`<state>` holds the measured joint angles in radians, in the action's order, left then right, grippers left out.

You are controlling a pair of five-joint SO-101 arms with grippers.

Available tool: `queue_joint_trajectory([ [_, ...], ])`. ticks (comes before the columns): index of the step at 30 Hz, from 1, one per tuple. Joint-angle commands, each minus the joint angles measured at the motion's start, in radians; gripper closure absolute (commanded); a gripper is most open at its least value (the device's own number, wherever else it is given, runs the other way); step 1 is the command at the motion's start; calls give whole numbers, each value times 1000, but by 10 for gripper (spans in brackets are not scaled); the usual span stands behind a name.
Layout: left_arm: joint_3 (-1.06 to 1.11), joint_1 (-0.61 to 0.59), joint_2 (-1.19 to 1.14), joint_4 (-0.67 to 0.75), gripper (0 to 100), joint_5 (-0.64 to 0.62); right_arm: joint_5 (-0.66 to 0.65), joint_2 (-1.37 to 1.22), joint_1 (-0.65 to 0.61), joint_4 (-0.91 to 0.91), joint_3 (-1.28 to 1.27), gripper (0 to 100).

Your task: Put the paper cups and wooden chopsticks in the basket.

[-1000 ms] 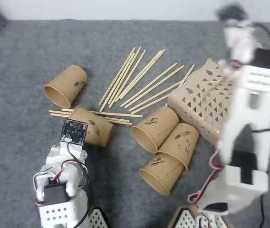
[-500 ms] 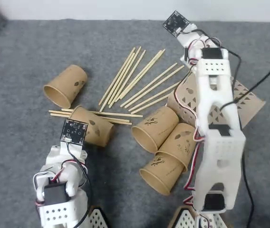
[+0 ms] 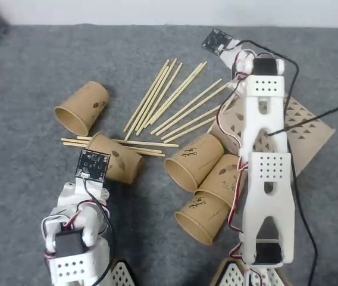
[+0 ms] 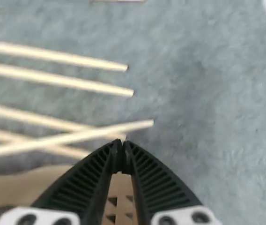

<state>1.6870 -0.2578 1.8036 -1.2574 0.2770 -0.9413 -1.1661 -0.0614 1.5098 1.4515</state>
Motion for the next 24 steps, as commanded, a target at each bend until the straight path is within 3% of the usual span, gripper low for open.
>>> queue_joint_trajectory([
  [1, -4, -6, 15, 2, 964, 8, -46, 25, 59, 122, 107, 991],
  [7, -4, -6, 15, 2, 964, 8, -169, 53, 127, 291, 109, 991],
  [24, -4, -6, 15, 2, 964, 8, -267, 266, 469, 292, 106, 991],
])
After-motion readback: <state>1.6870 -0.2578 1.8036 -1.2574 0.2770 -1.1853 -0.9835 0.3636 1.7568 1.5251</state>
